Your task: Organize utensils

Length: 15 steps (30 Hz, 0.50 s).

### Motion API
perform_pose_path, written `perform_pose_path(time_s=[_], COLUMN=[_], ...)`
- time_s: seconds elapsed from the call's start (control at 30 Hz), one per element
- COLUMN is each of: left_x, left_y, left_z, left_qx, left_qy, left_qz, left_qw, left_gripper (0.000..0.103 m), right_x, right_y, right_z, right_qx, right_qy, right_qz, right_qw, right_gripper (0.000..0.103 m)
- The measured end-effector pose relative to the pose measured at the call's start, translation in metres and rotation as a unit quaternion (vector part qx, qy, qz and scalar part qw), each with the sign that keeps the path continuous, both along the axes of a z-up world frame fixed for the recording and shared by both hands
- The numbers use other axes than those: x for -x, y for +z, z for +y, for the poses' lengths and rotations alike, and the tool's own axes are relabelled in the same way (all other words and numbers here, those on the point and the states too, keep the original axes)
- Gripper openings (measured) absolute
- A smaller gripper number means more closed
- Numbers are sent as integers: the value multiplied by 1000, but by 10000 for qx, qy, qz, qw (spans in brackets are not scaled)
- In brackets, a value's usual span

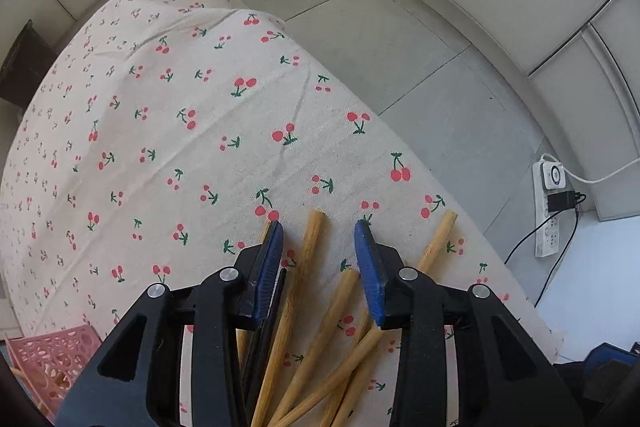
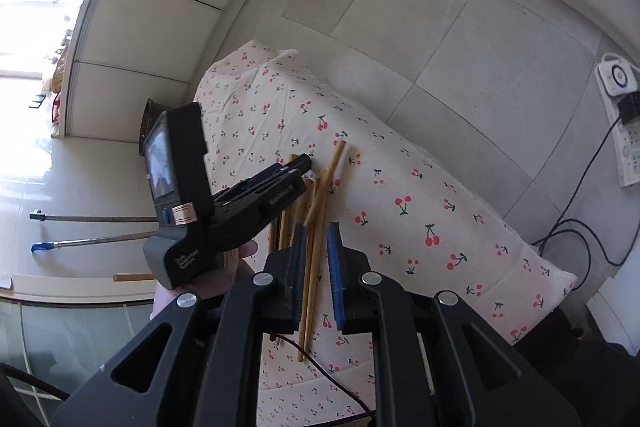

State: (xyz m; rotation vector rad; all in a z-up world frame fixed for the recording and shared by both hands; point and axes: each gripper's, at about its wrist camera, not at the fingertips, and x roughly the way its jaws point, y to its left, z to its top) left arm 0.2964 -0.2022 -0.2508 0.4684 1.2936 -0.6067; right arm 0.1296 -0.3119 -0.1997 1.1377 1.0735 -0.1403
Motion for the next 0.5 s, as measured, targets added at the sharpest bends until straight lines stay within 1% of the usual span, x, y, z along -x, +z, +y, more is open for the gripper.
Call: perform_pose_path(time_s=[0.03, 0.07, 0.1, 0.13, 0.2, 0.23, 0.27, 0.33, 0.43, 0.5], left_x=[-2, -3, -4, -5, 1, 5, 11, 25, 64, 91], left_y=[1, 1, 2, 4, 10, 15, 25, 51, 99, 124], left_z=[3, 6, 8, 11, 20, 25, 34, 50, 84, 100], left_qx=[64, 34, 90, 161, 227, 314, 504, 775, 1133, 1253], left_qy=[59, 126, 157, 202, 284, 329, 378, 430, 422, 374], left_qz=[0, -95, -98, -99, -258, -332, -432, -736, -1293, -1579], left_qw=[10000, 9999, 9998, 9996, 9990, 9984, 9971, 9933, 9842, 9788], left_gripper=[20, 9, 9, 8, 8, 8, 8, 8, 8, 7], right_x=[0, -1, -2, -3, -6, -9, -13, -22, -41, -50], right_y=[-3, -5, -7, -10, -18, -22, -27, -31, -30, -28], right_z=[0, -2, -3, -5, -9, -10, -9, -5, 6, 10], right_qx=[5, 24, 43, 51, -5, -60, -98, 57, 638, 919], right_qy=[-31, -82, -131, -204, -293, -297, -320, -232, -8, 8], right_qz=[53, 100, 139, 197, 315, 373, 445, 544, 593, 590], right_qw=[10000, 9999, 9998, 9996, 9991, 9988, 9984, 9982, 9962, 9940], right_gripper=[15, 16, 17, 22, 28, 36, 37, 38, 38, 38])
